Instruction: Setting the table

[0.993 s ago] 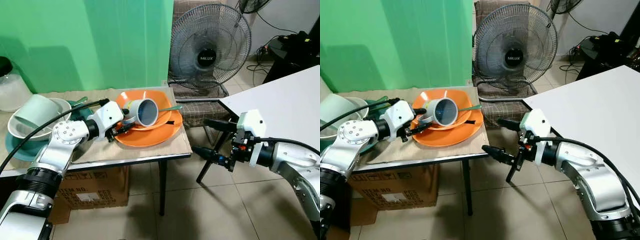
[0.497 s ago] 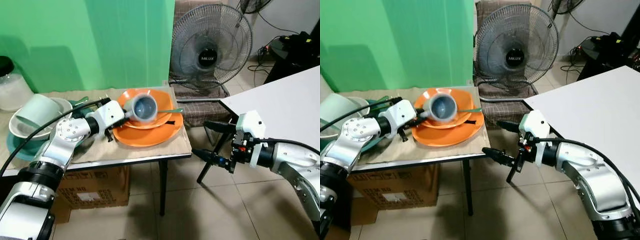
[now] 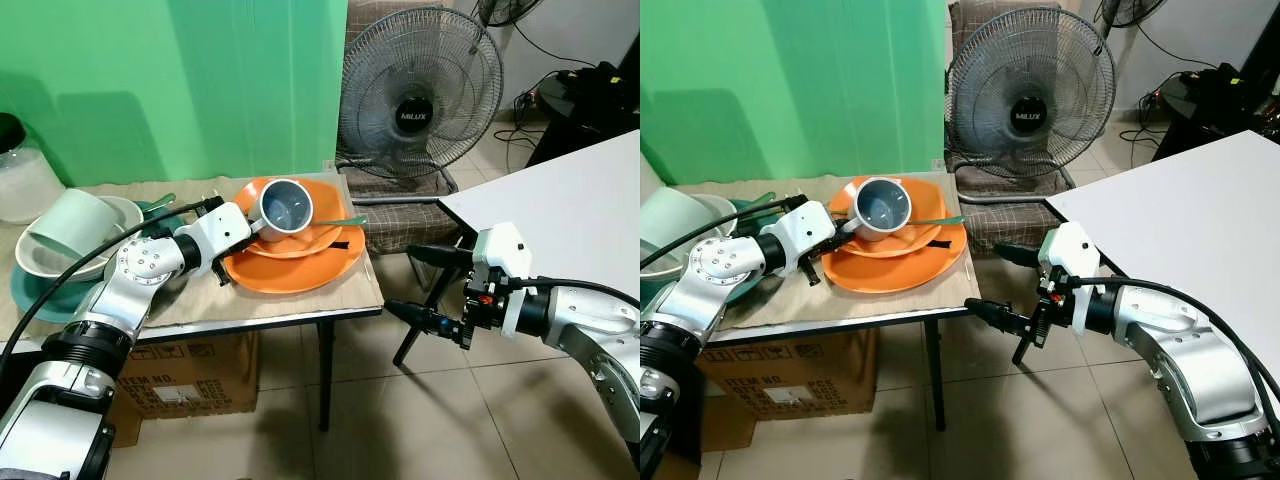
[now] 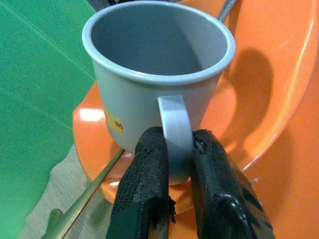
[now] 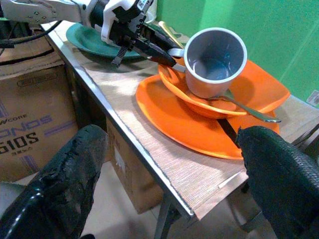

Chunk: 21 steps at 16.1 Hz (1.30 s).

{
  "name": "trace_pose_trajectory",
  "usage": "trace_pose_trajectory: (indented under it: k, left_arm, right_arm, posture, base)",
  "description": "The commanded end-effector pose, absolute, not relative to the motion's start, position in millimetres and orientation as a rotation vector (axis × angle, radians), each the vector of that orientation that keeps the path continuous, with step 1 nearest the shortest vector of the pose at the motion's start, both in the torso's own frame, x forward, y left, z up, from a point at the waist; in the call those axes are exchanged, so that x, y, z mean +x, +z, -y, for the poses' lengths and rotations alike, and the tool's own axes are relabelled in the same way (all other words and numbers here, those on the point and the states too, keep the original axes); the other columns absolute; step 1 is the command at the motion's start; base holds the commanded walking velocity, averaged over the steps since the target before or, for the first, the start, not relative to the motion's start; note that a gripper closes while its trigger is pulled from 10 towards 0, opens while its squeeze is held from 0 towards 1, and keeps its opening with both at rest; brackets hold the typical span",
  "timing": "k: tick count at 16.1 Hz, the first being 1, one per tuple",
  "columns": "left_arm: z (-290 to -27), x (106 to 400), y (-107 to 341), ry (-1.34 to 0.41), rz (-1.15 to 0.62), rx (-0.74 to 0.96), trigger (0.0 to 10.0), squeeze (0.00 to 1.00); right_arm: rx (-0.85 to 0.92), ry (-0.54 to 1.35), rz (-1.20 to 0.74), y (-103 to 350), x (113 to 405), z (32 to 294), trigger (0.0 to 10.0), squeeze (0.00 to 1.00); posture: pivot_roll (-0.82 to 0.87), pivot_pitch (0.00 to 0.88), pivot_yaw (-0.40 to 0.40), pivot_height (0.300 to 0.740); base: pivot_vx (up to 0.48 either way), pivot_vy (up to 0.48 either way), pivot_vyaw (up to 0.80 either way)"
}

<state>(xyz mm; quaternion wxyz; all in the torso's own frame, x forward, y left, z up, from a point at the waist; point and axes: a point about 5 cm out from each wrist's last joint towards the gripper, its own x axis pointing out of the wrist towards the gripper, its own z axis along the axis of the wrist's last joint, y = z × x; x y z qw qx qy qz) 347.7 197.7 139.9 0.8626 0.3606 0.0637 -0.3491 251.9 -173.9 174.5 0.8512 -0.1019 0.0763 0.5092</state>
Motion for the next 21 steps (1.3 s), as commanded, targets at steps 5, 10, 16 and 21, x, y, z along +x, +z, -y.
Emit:
trace_pose_trajectory:
  k: [5, 10, 16, 21]
  left_arm:
    - [-203, 346, 173, -0.696, 0.046, 0.59, 0.0, 0.0]
    - [-208, 336, 214, -0.676, 0.214, 0.382, 0.0, 0.0]
    - [-170, 298, 227, -0.575, 0.287, 0.159, 0.0, 0.0]
    - [-151, 260, 205, -0.403, 0.194, 0.024, 0.0, 0.0]
  right_arm:
    - [-0.22, 1.084, -0.132, 180, 250, 170, 10.0, 0.0]
    - [-0.147, 1.018, -0.057, 183, 258, 158, 10.0, 0.0]
    - [0.033, 0.673, 0.133, 196, 266, 139, 10.0, 0.0]
    - [0.126, 0.501, 0.07, 190, 262, 125, 10.0, 0.0]
  posture:
    - [-0.12, 0.0, 0.018, 0.74]
    - [-0.09, 0.0, 0.008, 0.74]
    - [-0.06, 0.0, -0.009, 0.74]
    - [-0.03, 0.0, -0.06, 0.74]
  base:
    - [0.0, 0.0, 0.0]
    - [0.0, 0.0, 0.0]
    - [0.0, 0.0, 0.0]
    - [0.0, 0.0, -0.44]
